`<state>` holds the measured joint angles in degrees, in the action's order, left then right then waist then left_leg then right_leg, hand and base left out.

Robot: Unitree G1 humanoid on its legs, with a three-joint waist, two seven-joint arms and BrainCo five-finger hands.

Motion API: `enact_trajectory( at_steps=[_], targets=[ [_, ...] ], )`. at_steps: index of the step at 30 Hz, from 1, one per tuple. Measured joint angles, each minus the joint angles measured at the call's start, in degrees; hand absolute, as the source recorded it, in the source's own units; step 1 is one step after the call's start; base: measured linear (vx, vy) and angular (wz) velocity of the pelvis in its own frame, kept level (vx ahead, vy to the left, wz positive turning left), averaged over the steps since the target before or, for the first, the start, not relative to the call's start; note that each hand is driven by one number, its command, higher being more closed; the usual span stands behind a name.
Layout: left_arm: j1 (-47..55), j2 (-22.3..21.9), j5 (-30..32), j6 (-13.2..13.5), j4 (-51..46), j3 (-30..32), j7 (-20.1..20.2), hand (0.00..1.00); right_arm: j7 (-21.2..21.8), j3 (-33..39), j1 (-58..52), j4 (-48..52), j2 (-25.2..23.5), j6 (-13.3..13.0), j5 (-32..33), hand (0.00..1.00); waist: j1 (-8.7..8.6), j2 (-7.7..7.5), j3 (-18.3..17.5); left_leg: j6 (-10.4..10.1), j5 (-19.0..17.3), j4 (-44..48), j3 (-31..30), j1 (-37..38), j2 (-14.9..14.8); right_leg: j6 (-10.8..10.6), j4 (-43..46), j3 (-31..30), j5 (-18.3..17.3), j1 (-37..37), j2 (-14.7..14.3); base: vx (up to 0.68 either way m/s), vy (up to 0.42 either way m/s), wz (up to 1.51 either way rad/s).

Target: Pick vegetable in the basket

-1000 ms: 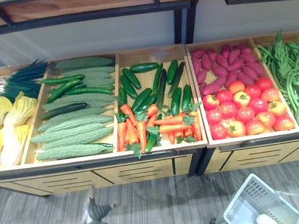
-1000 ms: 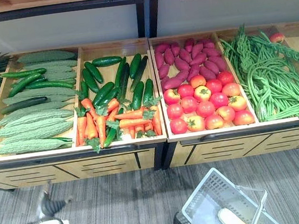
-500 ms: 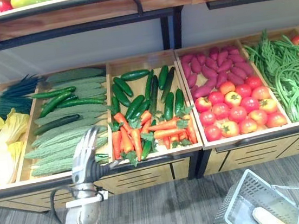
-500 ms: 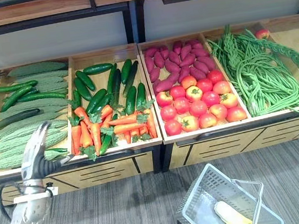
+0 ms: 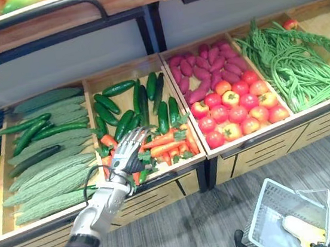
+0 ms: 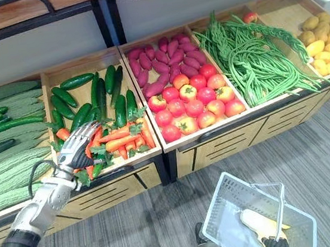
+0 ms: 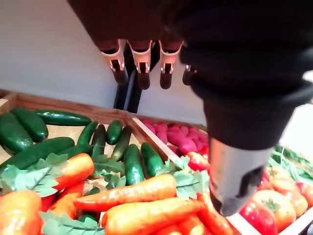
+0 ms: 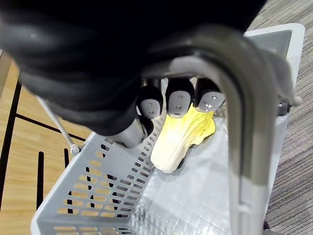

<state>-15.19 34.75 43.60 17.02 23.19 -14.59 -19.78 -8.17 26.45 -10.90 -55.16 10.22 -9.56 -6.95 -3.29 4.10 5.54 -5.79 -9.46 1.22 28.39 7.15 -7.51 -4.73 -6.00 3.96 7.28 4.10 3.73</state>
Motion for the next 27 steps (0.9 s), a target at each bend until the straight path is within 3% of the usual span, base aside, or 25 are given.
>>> enact_trajectory(
  at_steps=[6, 27],
  targets=[
    [-6.0, -0.3, 0.0, -3.5, 7.2, -1.0, 0.0, 0.0, 0.0, -1.6, 1.1, 2.8, 0.0, 0.0, -1.6, 1.0, -0.23, -0.01, 1.3, 0.0, 0.0, 0.7, 2.0, -2.8, 0.0, 0.0, 1.9, -1.4, 0.0, 4.4, 0.0, -0.05, -0.04, -0.14],
    [-17.5, -3.9, -0.3, -6.9, 18.4, -0.7, -0.3, 0.0, -0.6, -3.4, 4.2, 7.9, 0.0, -0.4, -1.0, 1.0, -1.05, -2.56, 8.8, 0.1, -1.1, 6.4, 7.0, -11.4, -0.7, 0.7, 5.6, -6.5, 1.6, 14.8, -0.3, -0.06, -0.048, -0.1]
  ],
)
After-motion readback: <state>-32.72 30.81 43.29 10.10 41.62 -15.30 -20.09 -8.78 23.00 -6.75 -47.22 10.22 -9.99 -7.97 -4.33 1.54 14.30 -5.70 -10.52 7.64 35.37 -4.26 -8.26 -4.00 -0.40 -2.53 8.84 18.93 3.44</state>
